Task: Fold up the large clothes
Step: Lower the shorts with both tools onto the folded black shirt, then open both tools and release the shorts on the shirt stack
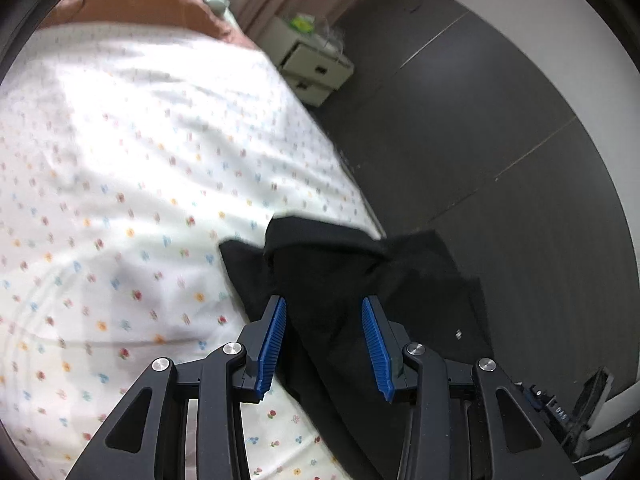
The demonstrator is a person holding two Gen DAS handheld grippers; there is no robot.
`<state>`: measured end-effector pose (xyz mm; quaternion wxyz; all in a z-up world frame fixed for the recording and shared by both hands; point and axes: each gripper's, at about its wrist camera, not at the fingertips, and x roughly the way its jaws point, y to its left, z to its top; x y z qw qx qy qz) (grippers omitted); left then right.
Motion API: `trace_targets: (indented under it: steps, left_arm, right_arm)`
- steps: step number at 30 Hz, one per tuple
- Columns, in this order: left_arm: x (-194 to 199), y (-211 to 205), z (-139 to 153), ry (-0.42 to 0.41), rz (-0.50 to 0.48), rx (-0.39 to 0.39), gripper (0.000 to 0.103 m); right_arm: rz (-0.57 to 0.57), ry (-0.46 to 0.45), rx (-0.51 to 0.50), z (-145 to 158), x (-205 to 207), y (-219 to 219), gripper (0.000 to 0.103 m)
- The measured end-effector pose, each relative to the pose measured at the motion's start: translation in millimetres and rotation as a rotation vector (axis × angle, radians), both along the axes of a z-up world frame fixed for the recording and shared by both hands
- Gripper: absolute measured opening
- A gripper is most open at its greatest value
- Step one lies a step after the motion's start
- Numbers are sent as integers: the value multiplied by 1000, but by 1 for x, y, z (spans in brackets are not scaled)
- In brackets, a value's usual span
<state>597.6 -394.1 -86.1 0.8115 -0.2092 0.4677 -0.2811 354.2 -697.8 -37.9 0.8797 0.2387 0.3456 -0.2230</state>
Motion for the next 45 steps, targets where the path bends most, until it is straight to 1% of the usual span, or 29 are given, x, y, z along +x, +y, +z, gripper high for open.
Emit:
trace_targets:
  steps: [2, 4, 7, 8, 9, 11, 14, 18, 22, 24, 26, 28, 30, 31, 33, 35, 37, 38, 39, 40, 41, 42, 43, 44, 45]
  left_arm:
    - [-4, -3, 13, -52, -27, 17, 42]
    - [-5, -18, 22, -85, -87, 42, 42]
    - [-2, -38, 25, -101, -148, 64, 41]
    - [1, -46, 23, -97, -168, 73, 39]
    - [5, -53, 20, -89, -181, 82, 33]
    - [13, -65, 12, -75, -194, 104, 26]
    - [23, -78, 1, -74, -197, 130, 26]
    - [32, -86, -15, -53, -191, 136, 25]
    - [37, -89, -27, -43, -186, 140, 25]
    - [38, -91, -31, -39, -185, 143, 25]
    - [37, -94, -29, -52, -185, 164, 25]
    - [32, -95, -26, -66, -173, 178, 25]
    - [26, -89, -20, -57, -156, 162, 26]
    - [25, -87, -17, -58, -160, 144, 26]
    - [19, -80, -8, -44, -150, 135, 26]
    - [11, -75, 3, -57, -152, 151, 26]
    - [-1, -71, 14, -79, -157, 177, 29]
    - [-8, -68, 21, -86, -163, 180, 34]
    - [-15, -63, 27, -91, -164, 179, 43]
    - [-23, -57, 33, -96, -158, 178, 48]
    - [-29, -52, 38, -100, -151, 177, 59]
    - [-37, -46, 45, -110, -144, 175, 68]
    - [-43, -41, 51, -121, -139, 175, 71]
    - [-51, -35, 58, -133, -133, 179, 77]
    - [-56, -30, 63, -139, -128, 183, 79]
  right_arm:
    - [32, 0, 10, 7, 15, 7, 39]
    - [44, 2, 8, 10, 27, 11, 40]
    - [148, -13, 60, 10, 56, 22, 39]
    - [182, 4, 74, 8, 72, 26, 39]
    - [195, 15, 75, 5, 78, 30, 39]
    - [220, 41, 80, -2, 102, 36, 39]
    - [232, 72, 87, -15, 127, 38, 39]
    - [205, 124, 58, -34, 162, 29, 39]
    - [189, 166, 31, -48, 187, 24, 39]
    - [180, 197, 27, -58, 195, 22, 39]
    - [169, 233, 31, -68, 201, 19, 39]
    - [161, 248, 29, -71, 204, 17, 38]
    - [130, 258, 7, -64, 198, 15, 31]
    - [111, 259, -5, -60, 194, 14, 31]
    - [123, 216, 13, -43, 179, 14, 31]
    - [143, 189, -3, -25, 165, 17, 31]
    - [156, 160, 0, -6, 147, 21, 31]
    - [154, 145, 4, 2, 138, 22, 31]
    - [152, 135, 7, 8, 131, 23, 31]
    - [154, 125, 13, 15, 123, 26, 31]
    - [157, 117, 18, 21, 118, 29, 32]
    - [163, 107, 22, 28, 110, 33, 35]
    - [166, 103, 22, 34, 104, 37, 38]
    - [167, 101, 20, 39, 97, 41, 47]
    - [169, 97, 18, 43, 92, 44, 53]
